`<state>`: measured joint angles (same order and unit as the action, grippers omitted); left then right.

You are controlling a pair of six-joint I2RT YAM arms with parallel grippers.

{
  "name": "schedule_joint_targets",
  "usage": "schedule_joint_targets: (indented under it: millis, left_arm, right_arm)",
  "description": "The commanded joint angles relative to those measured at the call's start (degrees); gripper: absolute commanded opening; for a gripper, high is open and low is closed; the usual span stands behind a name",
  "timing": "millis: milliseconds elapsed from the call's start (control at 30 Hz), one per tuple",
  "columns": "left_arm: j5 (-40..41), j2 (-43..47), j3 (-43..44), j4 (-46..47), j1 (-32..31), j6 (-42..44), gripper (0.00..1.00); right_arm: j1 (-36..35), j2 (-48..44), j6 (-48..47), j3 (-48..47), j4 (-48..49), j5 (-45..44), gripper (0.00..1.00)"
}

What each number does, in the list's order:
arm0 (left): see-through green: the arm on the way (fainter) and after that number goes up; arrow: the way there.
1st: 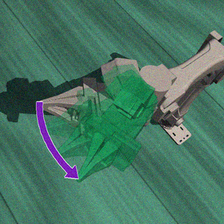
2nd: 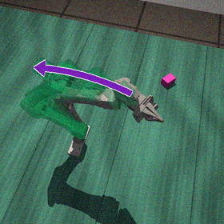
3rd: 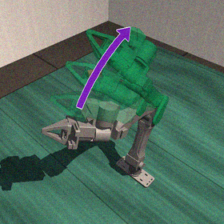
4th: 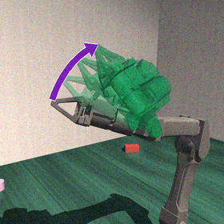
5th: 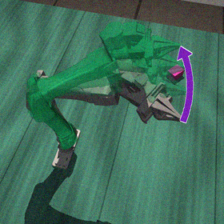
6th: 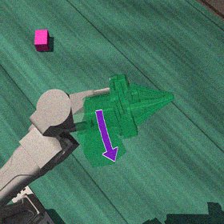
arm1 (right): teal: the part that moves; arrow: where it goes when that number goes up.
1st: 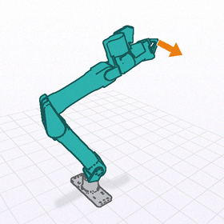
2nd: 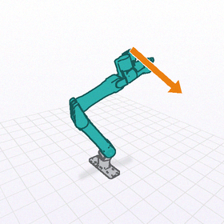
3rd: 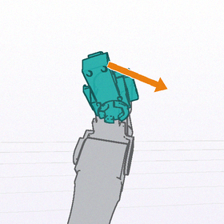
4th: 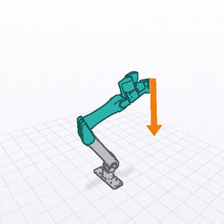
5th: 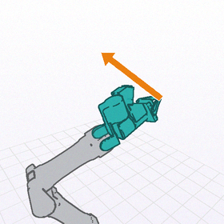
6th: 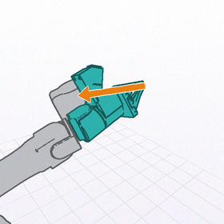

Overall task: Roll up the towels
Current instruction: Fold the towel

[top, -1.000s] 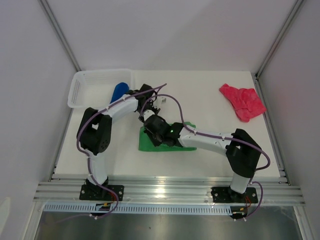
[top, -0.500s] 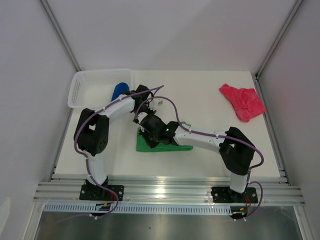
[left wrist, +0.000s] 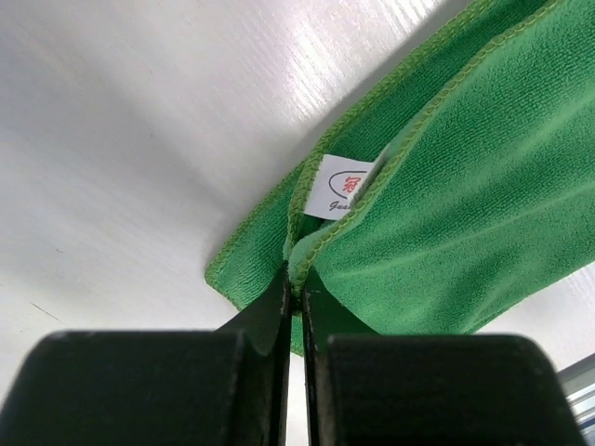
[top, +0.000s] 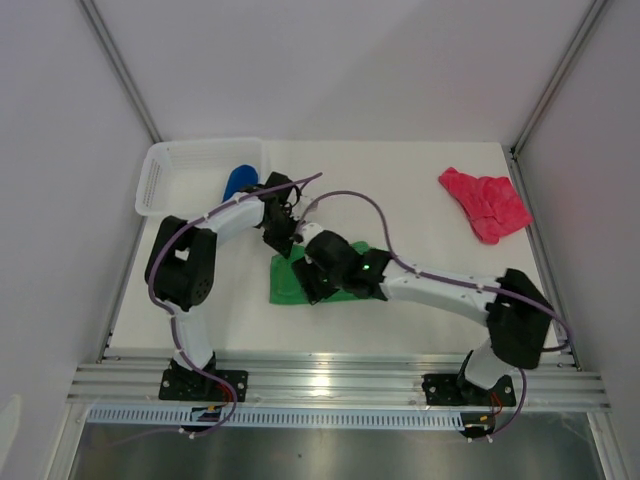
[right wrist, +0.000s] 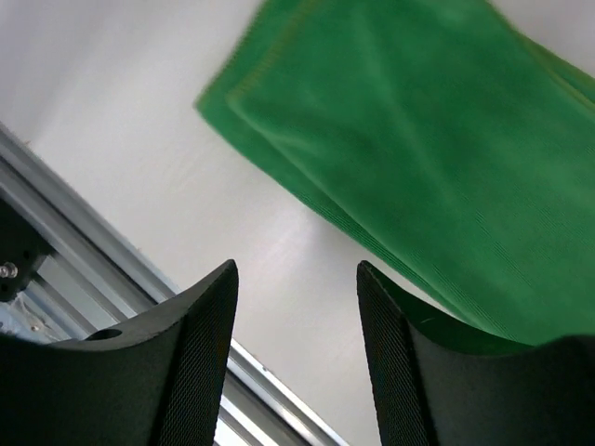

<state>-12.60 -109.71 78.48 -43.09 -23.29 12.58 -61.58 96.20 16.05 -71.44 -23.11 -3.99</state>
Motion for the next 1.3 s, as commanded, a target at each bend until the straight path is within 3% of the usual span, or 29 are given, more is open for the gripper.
schedule_joint_targets:
  millis: [0, 200, 400, 600, 833, 1100, 1267]
  left_arm:
    - [0.6, 3.6, -0.2, 1.5, 0.1, 1.3, 0.05]
    - [0.3, 5.3, -0.2, -0.2, 0.1, 1.4, 0.04]
    - [-1.4, 6.1, 0.3, -3.0, 0.1, 0.7, 0.02]
    - [-0.4, 7.4, 0.4, -4.8, 0.5, 1.1, 0.02]
    - [-2.3, 8.8, 1.9, -11.7, 1.8, 1.3, 0.03]
    - [-2.6, 3.7, -2.1, -9.4, 4.8, 2.7, 0.03]
    - [-1.3, 3.2, -3.2, -8.2, 4.8, 3.9, 0.03]
  right_arm:
    - [5.7, -11.8, 7.0, 9.6, 0.8, -5.0, 0.57]
    - [21.0, -23.7, 15.1, 28.8, 7.0, 1.7, 0.56]
    - [30.7, -25.1, 17.3, 40.6, 21.0, 12.2, 0.54]
    - [31.1, -21.5, 17.4, 41.2, 27.7, 15.0, 0.53]
    - [32.6, -20.1, 16.9, 40.9, 28.7, 16.8, 0.53]
    - [33.5, -15.4, 17.3, 39.4, 32.2, 18.8, 0.52]
    - [35.3, -9.7, 14.9, 33.5, 32.9, 19.6, 0.53]
